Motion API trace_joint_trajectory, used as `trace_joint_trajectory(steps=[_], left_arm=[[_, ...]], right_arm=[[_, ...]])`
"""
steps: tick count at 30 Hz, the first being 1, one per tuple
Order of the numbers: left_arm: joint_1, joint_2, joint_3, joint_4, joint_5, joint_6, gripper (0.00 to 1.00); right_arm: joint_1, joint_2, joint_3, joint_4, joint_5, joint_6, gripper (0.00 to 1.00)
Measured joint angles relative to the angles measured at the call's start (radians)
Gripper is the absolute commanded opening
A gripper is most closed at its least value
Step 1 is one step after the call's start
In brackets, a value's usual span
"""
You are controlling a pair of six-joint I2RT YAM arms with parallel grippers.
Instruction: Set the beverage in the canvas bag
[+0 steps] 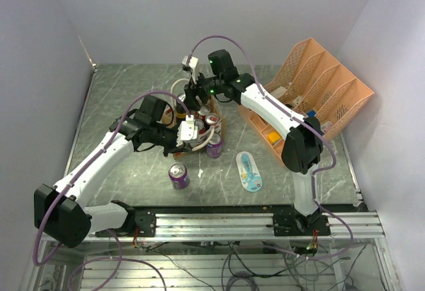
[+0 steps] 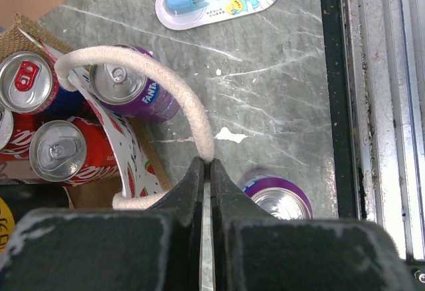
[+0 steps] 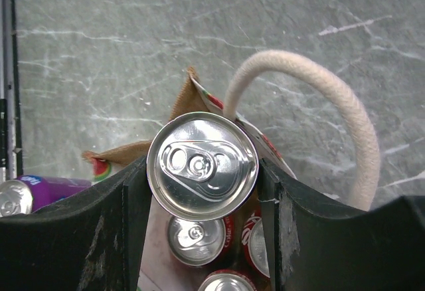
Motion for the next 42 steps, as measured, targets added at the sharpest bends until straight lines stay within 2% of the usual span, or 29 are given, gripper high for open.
trace_joint_trajectory(steps=[11,23,32,42], left_arm=[[0.0,0.0,0.0,0.0,-0.001,0.0,0.07],[0.0,-0.002,0.0,0.0,-0.002,0.0,0.07],[0.0,-0.008,0.0,0.001,-0.005,0.0,0.07],[0.0,0.021,0.019,-0.007,-0.006,0.0,0.07]], right_arm=[[0.0,0.048,-0.001,-0.032,0.146,-0.027,0.0],[0.008,0.074,-0.064,-0.022,0.209,-0.029,0.0],[0.014,0.092,-0.067,-0.006,0.209,-0.032,0.16],[0.019,0.092,-0.069,-0.004,0.205,-0.045,0.41]])
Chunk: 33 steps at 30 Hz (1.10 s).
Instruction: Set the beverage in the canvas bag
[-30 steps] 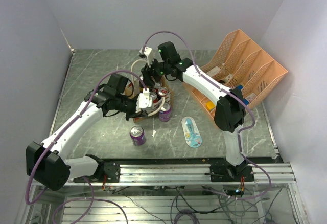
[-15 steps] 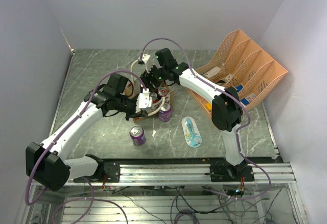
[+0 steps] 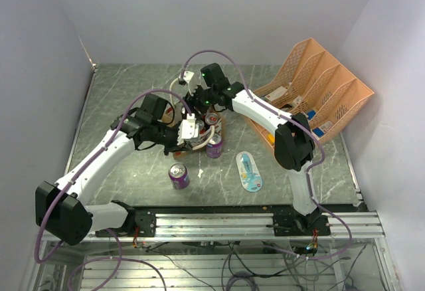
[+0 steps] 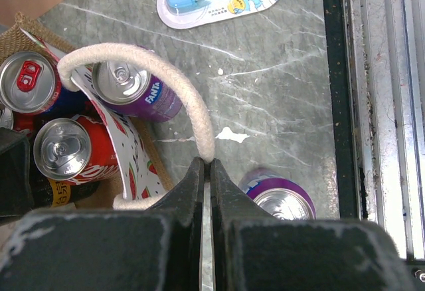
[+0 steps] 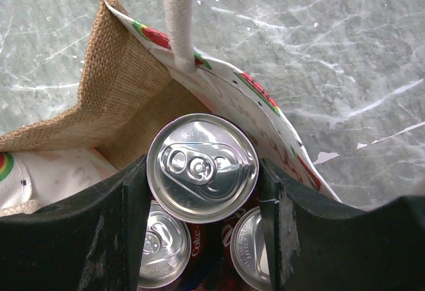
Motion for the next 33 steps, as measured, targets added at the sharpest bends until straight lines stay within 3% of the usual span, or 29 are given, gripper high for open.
trace_joint_trajectory(steps=[33], left_arm=[[0.0,-0.035,0.004,-0.004,-0.021,0.0,0.07]], right_arm=[[0.025,-0.057,-0.055,0.012,0.027,-0.069,0.74]])
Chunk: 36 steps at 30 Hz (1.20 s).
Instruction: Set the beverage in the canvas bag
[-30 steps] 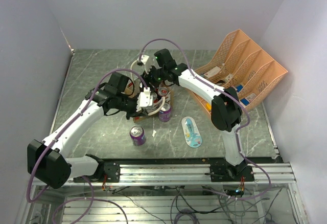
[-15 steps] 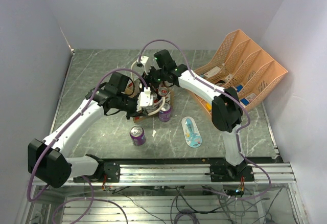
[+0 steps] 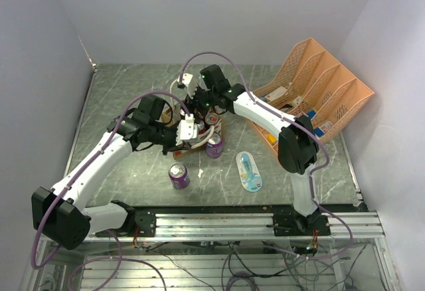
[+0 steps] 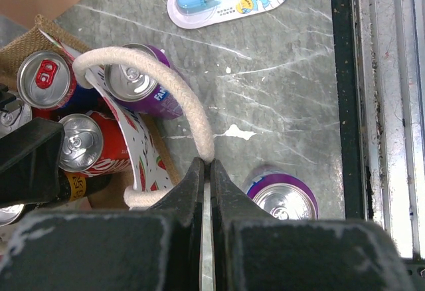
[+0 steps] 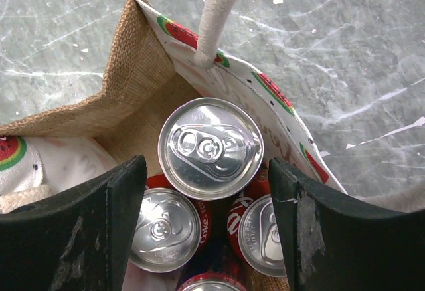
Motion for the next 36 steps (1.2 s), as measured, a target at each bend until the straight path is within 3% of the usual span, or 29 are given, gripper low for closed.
trace_joint_trajectory(steps=[12,29,36], left_arm=[[0.0,-0.001,0.0,0.0,-0.008,0.0,0.07],[0.0,-0.041,0.0,-0.001,-0.034,0.005,0.08],[0.001,-0.066,0.0,0.001,-0.055,-0.002,0.14]], right_arm=[[0.002,-0.006,0.002,-0.017,-0.006,-0.006,0.8],[0.011,-0.011,0.051,-0.037,-0.036,0.027,0.78],[0.015,-0.011,0.054,-0.04,-0.033,0.027,0.78]])
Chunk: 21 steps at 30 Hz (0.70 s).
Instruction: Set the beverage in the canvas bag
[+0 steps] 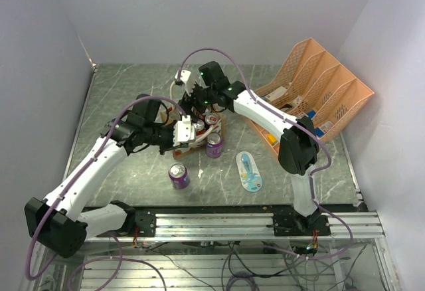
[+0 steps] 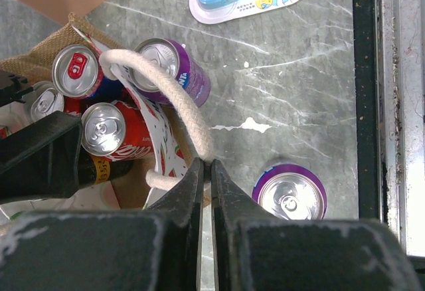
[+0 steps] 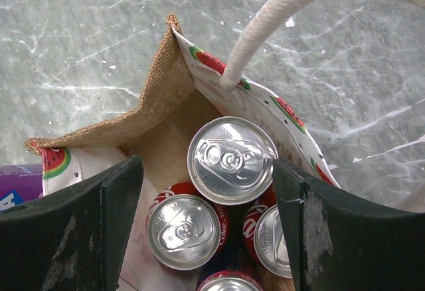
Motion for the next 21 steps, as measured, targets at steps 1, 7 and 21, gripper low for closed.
trace_joint_trajectory(steps=[1,7,21], left_arm=[[0.0,-0.002,0.0,0.0,-0.003,-0.001,0.15],[0.001,-0.034,0.0,0.004,-0.034,-0.003,0.36],[0.005,-0.132,-0.009,-0.006,-0.169,-0.031,0.84]], right_arm=[[0.0,0.0,0.0,0.0,0.0,0.0,0.78],[0.0,-0.029,-0.004,-0.005,0.002,0.0,0.79],[0.0,-0.177,-0.049,0.01,0.011,0.006,0.8]])
